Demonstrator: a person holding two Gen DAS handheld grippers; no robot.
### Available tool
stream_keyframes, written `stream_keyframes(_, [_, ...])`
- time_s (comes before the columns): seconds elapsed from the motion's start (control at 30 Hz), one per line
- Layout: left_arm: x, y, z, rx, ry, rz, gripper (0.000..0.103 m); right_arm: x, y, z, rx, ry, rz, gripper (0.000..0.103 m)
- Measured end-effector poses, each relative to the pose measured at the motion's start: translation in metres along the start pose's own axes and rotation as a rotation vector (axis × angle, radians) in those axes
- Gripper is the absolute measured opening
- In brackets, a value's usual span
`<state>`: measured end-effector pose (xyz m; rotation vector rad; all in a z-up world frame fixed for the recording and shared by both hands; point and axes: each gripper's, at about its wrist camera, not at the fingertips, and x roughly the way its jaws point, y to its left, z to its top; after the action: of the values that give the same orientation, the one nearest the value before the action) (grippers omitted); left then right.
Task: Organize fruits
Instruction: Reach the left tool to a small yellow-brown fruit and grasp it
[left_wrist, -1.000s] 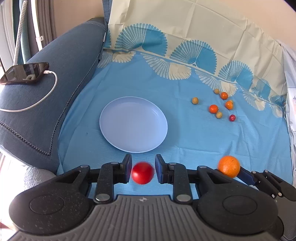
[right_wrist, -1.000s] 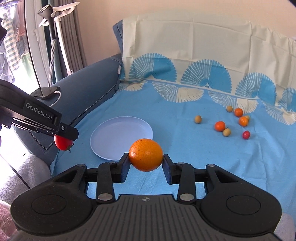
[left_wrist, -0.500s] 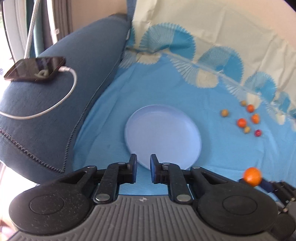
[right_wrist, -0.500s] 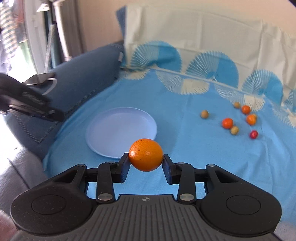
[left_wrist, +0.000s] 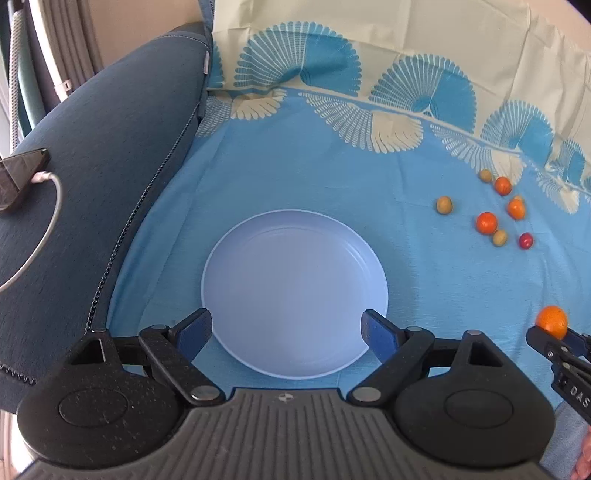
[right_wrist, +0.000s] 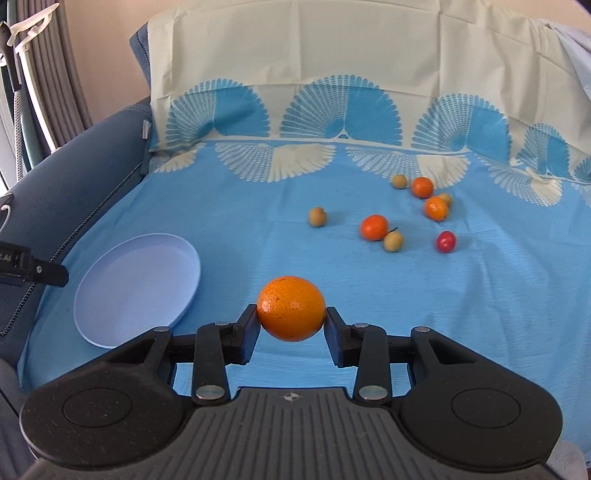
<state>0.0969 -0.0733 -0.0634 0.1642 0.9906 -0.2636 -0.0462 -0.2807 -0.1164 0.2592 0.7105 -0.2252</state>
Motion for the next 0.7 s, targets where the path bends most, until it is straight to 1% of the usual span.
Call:
stream_keyframes(0.2, [0.012,-0.011,0.008,0.043,-0.001,0.024,0.091,0.008,0.002,-0.006,-0.015,0.001,0.041,0.039])
stream_keyframes(0.27, [0.016,-0.022,0.015,0.072,-0.012,0.008,0.091,0.015,-0.002,-0.005,0.005,0.001,0.034,0.039])
stream_keyframes(0.33, [0.022,-0.04,0.027,0.113,-0.03,-0.015,0.091,0.024,-0.011,-0.003,0.034,-0.001,0.014,0.039])
stream_keyframes(0.4, [0.032,-0.07,0.044,0.174,-0.062,-0.067,0.092,0.032,-0.023,-0.001,0.058,-0.007,-0.013,0.039])
stream_keyframes(0.47, [0.053,-0.106,0.064,0.213,-0.093,-0.085,0.1,0.04,-0.036,0.001,0.08,-0.015,-0.043,0.039])
stream_keyframes(0.5, [0.067,-0.124,0.074,0.221,-0.106,-0.093,0.102,0.044,-0.044,0.003,0.095,-0.018,-0.058,0.039])
stream_keyframes(0.53, [0.082,-0.14,0.084,0.221,-0.111,-0.095,0.103,0.047,-0.05,0.004,0.109,-0.021,-0.068,0.039])
stream_keyframes(0.63, [0.135,-0.184,0.113,0.214,-0.071,-0.092,0.103,0.056,-0.071,0.007,0.152,-0.027,-0.098,0.039])
stream_keyframes(0.7, [0.168,-0.204,0.125,0.212,-0.036,-0.08,0.102,0.06,-0.083,0.008,0.177,-0.027,-0.109,0.039])
